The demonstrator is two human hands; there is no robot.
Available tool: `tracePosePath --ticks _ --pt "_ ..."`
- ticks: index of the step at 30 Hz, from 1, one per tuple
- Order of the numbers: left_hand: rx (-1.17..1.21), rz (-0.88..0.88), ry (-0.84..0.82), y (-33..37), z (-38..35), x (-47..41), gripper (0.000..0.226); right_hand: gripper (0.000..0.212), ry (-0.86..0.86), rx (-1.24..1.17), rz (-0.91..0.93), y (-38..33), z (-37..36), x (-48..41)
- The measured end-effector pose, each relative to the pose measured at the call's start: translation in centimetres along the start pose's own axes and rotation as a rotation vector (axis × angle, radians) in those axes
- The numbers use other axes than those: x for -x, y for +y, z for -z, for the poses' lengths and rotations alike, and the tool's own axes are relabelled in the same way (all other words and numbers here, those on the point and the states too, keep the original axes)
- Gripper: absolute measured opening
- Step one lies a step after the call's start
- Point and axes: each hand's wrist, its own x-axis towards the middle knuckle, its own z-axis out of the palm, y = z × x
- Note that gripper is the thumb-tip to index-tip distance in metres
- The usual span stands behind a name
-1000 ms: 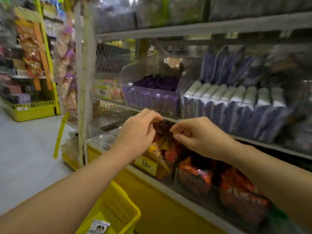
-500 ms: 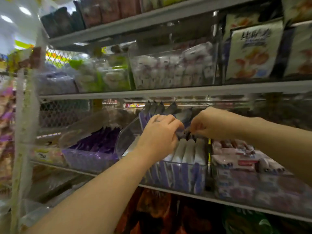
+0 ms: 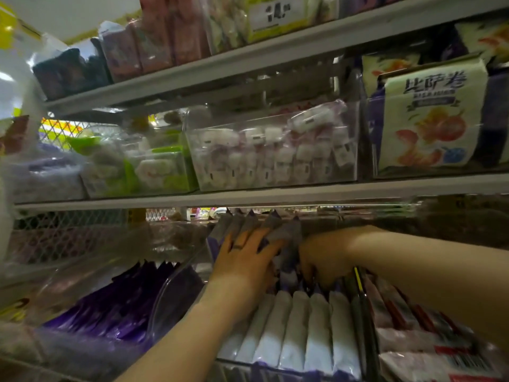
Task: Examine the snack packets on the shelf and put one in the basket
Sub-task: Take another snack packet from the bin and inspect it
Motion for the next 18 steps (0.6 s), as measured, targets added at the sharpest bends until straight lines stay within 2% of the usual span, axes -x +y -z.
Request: tracePosePath --ticks 3,8,18 --pt "-0.029 0.082 -0.053 -0.3 -0.5 0.0 0.047 0.025 0.033 0.019 -0.015 0.3 -0.4 -0.7" --pt "-0.054 0.076 -0.017 -0.3 -0.9 0.3 0.051 0.027 0.135 -0.036 0.007 1.4 0.2 -0.3" --pt "-0.059 0.058 0.043 0.3 -0.3 0.7 0.059 0.012 0.605 -0.269 -0.257 0.9 -0.4 3.3"
